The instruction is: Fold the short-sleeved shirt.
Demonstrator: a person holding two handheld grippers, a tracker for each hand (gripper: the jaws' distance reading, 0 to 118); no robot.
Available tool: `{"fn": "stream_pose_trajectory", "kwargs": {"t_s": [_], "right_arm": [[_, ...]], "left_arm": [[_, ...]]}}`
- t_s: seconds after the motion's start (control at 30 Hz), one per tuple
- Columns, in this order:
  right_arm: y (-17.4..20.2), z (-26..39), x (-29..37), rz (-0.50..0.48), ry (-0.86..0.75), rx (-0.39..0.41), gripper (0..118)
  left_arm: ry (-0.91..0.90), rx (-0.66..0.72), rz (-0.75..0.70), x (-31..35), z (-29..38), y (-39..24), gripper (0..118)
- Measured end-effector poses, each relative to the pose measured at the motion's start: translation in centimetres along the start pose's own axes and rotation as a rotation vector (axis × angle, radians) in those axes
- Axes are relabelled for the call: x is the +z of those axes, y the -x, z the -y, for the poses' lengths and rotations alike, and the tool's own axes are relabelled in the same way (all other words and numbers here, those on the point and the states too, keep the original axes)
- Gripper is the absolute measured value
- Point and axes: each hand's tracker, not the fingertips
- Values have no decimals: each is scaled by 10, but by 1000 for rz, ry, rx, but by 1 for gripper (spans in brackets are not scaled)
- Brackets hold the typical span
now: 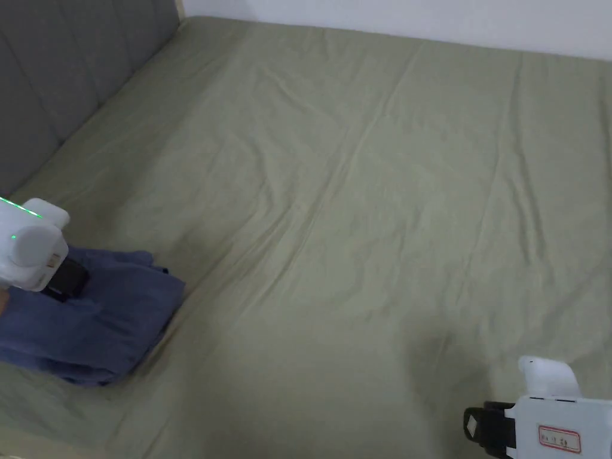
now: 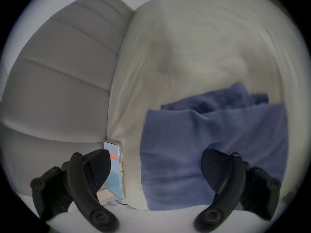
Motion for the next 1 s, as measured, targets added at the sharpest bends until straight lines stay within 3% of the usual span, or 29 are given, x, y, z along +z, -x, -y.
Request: {"fn": "stream_pose_trajectory", "kwargs": {"t_s": [0.17,0.23,0.37,0.67,0.8,0.93,1.0], "right_arm": [[-2,1,2,-10,-7,-2,0],[-5,5,3,-15,-10,-7,0],[-10,11,7,-28,-20,-21,0],[-19,8,34,-8,-144,19,0],[-13,-8,50,79,-239,81,0],[1,-25,95,118,-432,94,0],[12,-32,123,160,-560,129,0]], "left_arm": [[-77,165,154,35,6,1,111],[-134,233,304,61,10,-5,99],[-241,361,611,114,21,-34,3],[-317,272,540,190,41,-166,0],[-443,174,331,230,38,-208,0],[-601,225,380,286,28,-220,0],[-689,260,338,313,25,-227,0]]}}
